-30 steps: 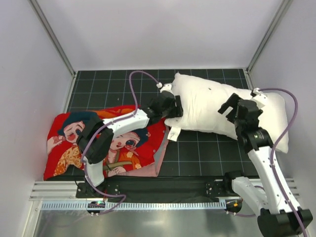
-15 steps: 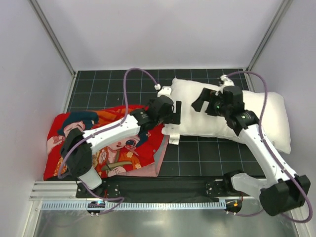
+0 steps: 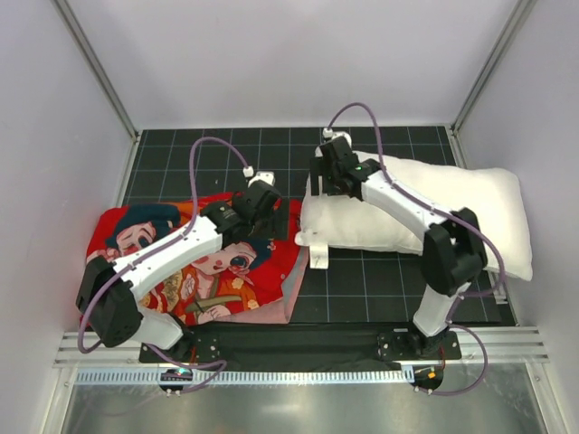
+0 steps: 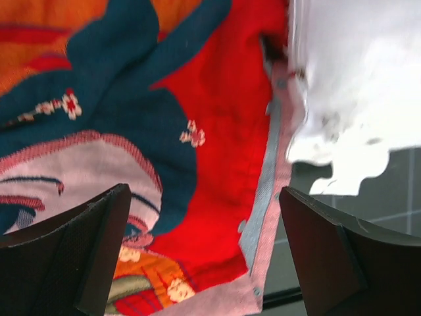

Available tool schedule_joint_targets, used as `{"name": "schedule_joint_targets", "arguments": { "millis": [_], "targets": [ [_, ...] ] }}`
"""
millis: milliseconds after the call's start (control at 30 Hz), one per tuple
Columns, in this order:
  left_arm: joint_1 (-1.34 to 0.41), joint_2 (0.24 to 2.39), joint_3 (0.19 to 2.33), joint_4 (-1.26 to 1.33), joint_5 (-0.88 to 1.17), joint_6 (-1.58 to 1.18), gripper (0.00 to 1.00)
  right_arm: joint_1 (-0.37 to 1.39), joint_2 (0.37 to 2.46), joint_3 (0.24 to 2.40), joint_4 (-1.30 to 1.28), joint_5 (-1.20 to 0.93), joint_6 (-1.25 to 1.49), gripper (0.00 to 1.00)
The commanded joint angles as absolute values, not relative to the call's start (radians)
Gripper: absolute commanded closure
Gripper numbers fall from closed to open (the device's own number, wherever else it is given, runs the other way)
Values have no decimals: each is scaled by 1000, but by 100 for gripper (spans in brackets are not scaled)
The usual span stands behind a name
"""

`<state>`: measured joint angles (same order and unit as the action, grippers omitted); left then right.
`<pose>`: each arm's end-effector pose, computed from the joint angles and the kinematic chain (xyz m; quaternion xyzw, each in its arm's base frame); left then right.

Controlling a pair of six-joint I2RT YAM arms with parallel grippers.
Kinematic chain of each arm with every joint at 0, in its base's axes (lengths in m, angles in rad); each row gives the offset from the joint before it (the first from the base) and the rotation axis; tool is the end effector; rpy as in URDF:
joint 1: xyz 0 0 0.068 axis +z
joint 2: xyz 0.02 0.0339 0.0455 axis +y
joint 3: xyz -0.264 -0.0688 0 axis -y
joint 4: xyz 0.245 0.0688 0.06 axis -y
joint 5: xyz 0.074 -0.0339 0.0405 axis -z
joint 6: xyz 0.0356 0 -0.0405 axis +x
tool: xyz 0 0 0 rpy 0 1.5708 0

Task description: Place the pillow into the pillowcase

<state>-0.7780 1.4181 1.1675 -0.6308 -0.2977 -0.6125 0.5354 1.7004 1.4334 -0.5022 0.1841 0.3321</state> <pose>0.2216 -0.2037 0.2884 0.0270 0.9317 -0.1069 0.3460 0.3341 0.1906 0.2927 -0.0574 0.9158 0.0865 0.3881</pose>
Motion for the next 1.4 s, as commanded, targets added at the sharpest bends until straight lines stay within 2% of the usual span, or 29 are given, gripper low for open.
{"name": "schedule_joint_targets", "arguments": {
  "millis": [0, 67, 133, 533, 667, 833, 867, 900, 933, 1000, 1033, 1100, 1133, 1367],
  "targets": [
    [-785, 1416, 1157, -687, -226, -600, 1, 549, 1795, 1468, -647, 403, 347, 23],
    [-792, 1428, 1149, -704, -216, -580, 1, 549, 1793, 1453, -663, 426, 363, 71],
    [-811, 1433, 1135, -713, -204, -566, 1, 548, 1709, 1401, -631, 414, 371, 96],
    [-925, 1572, 1135, -724, -135, -540, 2, 459, 1172, 1166, -592, 265, 396, 96],
    [-930, 1629, 1152, -733, -138, -540, 16, 410, 1049, 1137, -626, 219, 393, 96],
    [-931, 1706, 1177, -761, -101, -529, 29, 376, 947, 1131, -669, 129, 387, 96],
    [-931, 1719, 1177, -758, -94, -528, 40, 376, 936, 1129, -676, 85, 385, 96],
    [-931, 1724, 1178, -755, -78, -526, 46, 376, 928, 1127, -686, 62, 380, 96],
    [-931, 1726, 1178, -746, -69, -522, 58, 374, 911, 1118, -687, 39, 373, 96],
    [-933, 1724, 1175, -727, -38, -511, 69, 376, 897, 1112, -709, 12, 357, 96],
    [-931, 1724, 1177, -713, -13, -508, 79, 376, 887, 1111, -716, 14, 354, 96],
    [-931, 1727, 1183, -713, -3, -500, 90, 376, 862, 1108, -742, 12, 345, 96],
    [-931, 1727, 1186, -716, -3, -497, 100, 376, 855, 1106, -752, 12, 344, 96],
    [-875, 1649, 1204, -741, -26, -483, 100, 376, 810, 1063, -801, -193, 324, 96]
  ]
}}
